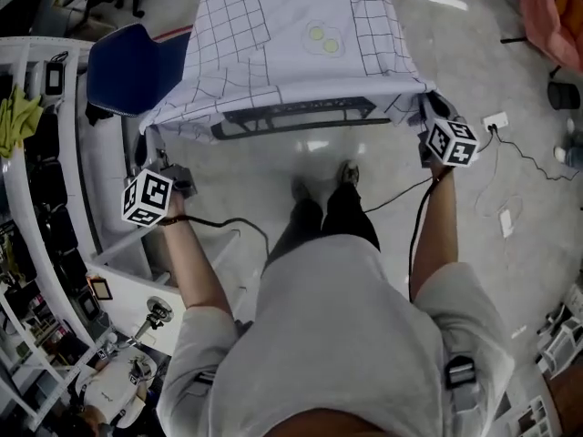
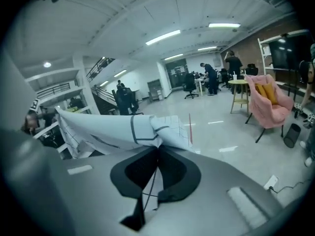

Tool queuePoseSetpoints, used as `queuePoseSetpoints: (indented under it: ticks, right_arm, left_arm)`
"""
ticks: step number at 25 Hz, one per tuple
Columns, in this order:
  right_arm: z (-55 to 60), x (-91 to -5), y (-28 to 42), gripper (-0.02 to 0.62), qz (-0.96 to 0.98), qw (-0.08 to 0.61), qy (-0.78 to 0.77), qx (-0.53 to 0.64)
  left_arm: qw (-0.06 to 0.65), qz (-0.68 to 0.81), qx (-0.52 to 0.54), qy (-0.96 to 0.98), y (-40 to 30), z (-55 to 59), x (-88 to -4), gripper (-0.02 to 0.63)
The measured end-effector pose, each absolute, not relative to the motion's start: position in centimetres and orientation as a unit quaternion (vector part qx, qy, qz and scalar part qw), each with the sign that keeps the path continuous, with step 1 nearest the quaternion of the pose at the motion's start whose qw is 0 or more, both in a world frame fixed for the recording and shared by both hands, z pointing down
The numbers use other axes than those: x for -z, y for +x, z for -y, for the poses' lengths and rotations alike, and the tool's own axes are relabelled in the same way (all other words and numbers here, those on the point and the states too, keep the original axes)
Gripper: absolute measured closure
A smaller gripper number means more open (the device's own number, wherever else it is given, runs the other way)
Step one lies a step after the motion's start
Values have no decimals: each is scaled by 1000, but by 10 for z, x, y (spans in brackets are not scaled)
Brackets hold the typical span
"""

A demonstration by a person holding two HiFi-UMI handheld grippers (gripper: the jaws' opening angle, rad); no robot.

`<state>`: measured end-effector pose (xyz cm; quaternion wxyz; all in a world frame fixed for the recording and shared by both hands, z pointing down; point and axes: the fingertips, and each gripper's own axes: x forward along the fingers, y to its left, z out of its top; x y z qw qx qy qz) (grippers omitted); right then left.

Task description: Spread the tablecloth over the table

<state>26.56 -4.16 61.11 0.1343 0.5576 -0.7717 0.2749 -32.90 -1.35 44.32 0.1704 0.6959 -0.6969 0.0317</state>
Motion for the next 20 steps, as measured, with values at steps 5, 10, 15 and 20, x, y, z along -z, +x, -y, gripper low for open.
queuePoseSetpoints:
  ticks: [5, 10, 15, 20]
  right_arm:
    - [30, -569, 280, 586, 818, 73, 509, -258]
    - [9, -516, 293, 588, 830, 46, 520, -197]
    - [-32, -490, 294, 588, 799, 67, 579, -151]
    - [-83, -510, 265, 588, 783, 186, 573, -156]
  left_arm:
    - [168, 709, -35, 684, -323, 18, -447, 580]
    - [169, 706, -29, 687, -316, 25, -443, 580]
    - [165, 690, -13, 705, -315, 16, -438, 580]
    - [167, 680, -15, 714, -337, -17, -445, 580]
